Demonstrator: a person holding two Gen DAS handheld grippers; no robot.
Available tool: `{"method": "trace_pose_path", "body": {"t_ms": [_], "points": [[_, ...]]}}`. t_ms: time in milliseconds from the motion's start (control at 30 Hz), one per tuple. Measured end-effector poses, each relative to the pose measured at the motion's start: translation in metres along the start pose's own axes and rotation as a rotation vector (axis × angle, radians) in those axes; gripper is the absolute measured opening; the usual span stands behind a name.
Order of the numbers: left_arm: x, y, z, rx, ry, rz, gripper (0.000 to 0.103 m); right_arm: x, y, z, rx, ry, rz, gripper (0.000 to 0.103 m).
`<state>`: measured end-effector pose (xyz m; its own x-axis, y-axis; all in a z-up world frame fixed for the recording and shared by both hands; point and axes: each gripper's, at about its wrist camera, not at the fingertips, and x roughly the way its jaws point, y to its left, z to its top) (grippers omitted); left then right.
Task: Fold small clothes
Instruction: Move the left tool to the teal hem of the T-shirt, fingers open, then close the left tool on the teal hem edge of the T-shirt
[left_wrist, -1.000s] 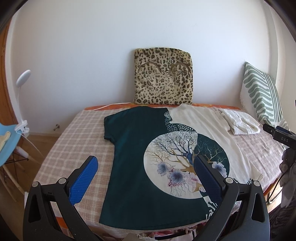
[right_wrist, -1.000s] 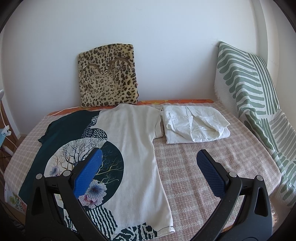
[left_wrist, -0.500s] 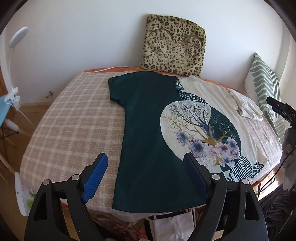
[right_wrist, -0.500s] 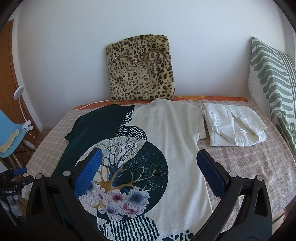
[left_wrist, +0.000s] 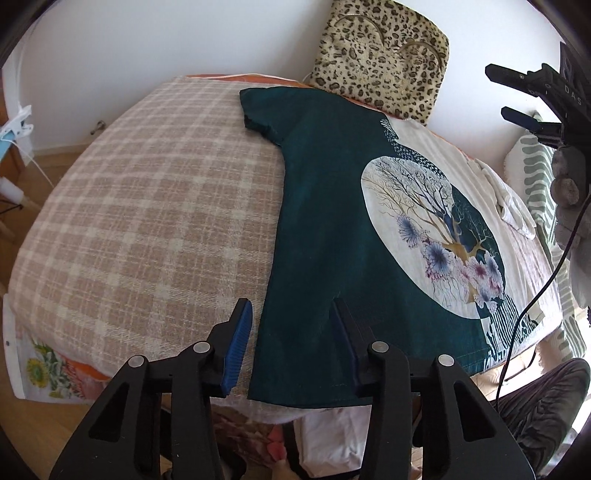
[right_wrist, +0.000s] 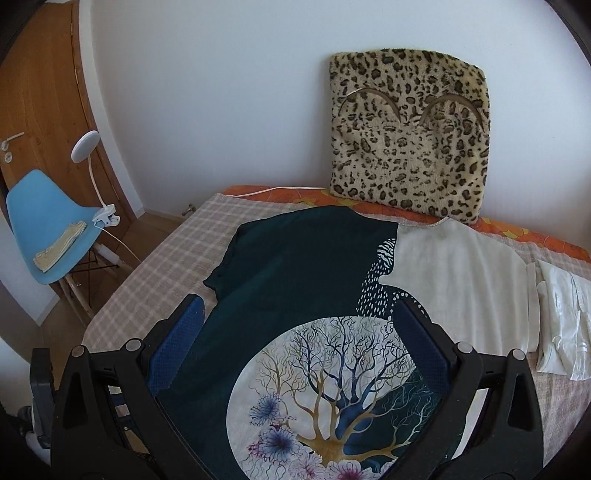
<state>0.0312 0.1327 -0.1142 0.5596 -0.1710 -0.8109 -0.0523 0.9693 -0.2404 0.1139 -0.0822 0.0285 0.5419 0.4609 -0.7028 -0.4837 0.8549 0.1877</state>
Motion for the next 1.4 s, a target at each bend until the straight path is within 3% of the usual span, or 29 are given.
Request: {"method": "trace_pose_path", "body": {"t_ms": [200,367,667,900,1200,1400], "points": [[0.006,0.007,-0.004,-0.016,0.017,-0.012,0.041,0.061,0.039,0.032,-0.031,0.058,0.046,0.103],[0.011,0.008,-0.006,-0.013,0.026,-0.009,0.035,0.11,0.066,0.053,-0.051,0.096,0.063,0.103],[0.019,0.011,-0.007,-0.011,0.032,0.005,0.035,0.226,0.095,0.081,-0.021,0.276,0.069,0.097],[0.02,0.013,-0.007,-0.008,0.02,-0.017,0.035,0.291,0.112,0.08,-0.041,0.359,0.054,0.091],[0.02,0.015,-0.008,-0.011,0.013,-0.039,0.035,0.346,0.136,0.058,-0.165,0.459,-0.059,0.079],[0.022,0.01,-0.008,0.023,0.017,-0.026,0.016,0.361,0.135,0.052,-0.193,0.483,-0.116,0.071]]}}
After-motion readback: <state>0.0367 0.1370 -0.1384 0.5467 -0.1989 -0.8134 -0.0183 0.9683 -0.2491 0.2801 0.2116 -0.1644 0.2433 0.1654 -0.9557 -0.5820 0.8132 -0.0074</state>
